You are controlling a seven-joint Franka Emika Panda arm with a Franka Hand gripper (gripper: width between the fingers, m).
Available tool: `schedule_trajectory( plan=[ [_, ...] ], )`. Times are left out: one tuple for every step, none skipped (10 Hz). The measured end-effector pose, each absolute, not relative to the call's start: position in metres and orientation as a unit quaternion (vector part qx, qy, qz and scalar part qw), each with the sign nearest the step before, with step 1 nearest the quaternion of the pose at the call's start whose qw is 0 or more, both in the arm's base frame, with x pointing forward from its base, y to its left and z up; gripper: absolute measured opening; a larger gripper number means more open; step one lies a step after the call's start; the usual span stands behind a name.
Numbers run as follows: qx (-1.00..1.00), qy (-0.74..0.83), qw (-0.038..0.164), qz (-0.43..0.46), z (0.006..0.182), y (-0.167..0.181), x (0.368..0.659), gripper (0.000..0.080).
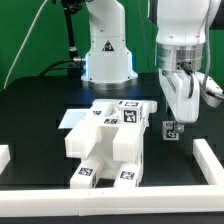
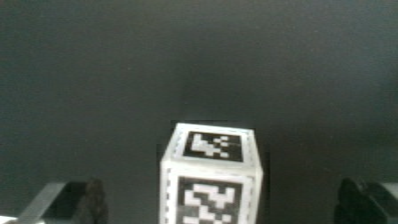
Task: Assemble chair
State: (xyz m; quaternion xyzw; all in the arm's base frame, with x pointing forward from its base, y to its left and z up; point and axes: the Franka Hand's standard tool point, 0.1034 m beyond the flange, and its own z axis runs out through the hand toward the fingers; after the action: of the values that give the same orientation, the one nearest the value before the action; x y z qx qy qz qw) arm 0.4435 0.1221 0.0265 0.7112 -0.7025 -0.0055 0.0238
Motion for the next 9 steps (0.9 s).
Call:
schedule_trajectory(
  plan=[
    [0.712,-0.702,0.029,-0.006,0.0222,0.121,0.4416,0.0648],
    [0.712,-0.701,0.033,-0.006,0.019,0.1206,0.4417,0.0648],
    [0.713,-0.7,0.032,-0.006,0.0191,0.1206,0.4419,0.0528],
    [0.713,-0.7,0.032,-0.006,0.0191,0.1206,0.4419,0.0528],
    [0.713,-0.7,0.033,-0.006,0.0189,0.1205,0.4418,0.0391],
    [0.713,-0.7,0.032,-0.006,0.0191,0.1207,0.4421,0.0281],
    [0.713,-0.7,0.032,-0.006,0.019,0.1206,0.4421,0.0281],
    [0.714,-0.7,0.032,-0.006,0.019,0.1206,0.4421,0.0281],
    [0.714,-0.7,0.032,-0.006,0.019,0.1206,0.4421,0.0281]
  ],
)
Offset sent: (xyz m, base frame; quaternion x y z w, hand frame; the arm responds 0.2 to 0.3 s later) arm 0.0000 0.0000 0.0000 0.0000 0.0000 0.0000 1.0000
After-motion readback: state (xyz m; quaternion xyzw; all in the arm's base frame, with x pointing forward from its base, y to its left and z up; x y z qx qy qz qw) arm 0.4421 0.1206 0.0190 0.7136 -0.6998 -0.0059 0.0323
